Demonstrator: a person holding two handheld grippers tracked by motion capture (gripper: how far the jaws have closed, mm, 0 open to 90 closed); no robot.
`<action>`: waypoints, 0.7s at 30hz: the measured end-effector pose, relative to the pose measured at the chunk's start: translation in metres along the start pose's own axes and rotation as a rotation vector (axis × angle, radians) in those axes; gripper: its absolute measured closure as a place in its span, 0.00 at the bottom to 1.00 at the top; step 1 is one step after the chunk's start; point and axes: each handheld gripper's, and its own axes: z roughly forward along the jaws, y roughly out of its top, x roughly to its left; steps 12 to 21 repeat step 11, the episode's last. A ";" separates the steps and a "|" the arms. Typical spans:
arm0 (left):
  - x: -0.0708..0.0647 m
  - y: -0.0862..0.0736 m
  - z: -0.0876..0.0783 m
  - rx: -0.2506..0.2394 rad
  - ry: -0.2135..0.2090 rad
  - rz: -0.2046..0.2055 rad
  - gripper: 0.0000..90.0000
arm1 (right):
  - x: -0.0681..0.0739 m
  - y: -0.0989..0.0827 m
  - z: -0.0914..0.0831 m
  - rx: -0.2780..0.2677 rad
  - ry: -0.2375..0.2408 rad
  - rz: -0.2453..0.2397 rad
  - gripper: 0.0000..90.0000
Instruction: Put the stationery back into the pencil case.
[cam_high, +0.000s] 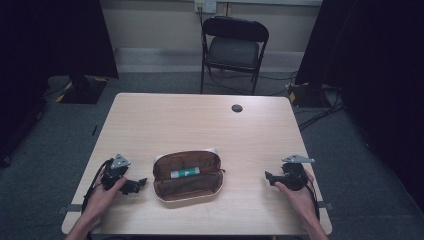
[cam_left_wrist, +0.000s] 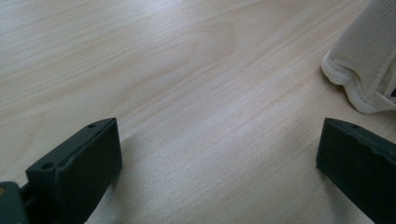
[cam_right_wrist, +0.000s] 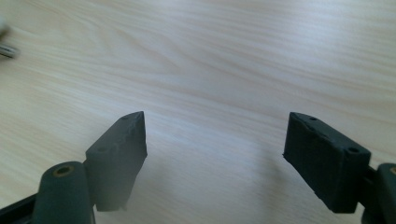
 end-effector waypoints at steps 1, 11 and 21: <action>0.000 0.000 0.000 0.000 0.001 0.000 0.00 | -0.002 -0.001 0.002 0.007 -0.005 0.003 0.22; 0.000 0.000 0.000 0.000 0.002 0.000 0.00 | -0.007 -0.006 0.015 -0.035 -0.049 0.008 0.16; 0.000 0.000 0.000 0.000 0.002 0.000 0.00 | -0.007 -0.006 0.015 -0.035 -0.049 0.008 0.16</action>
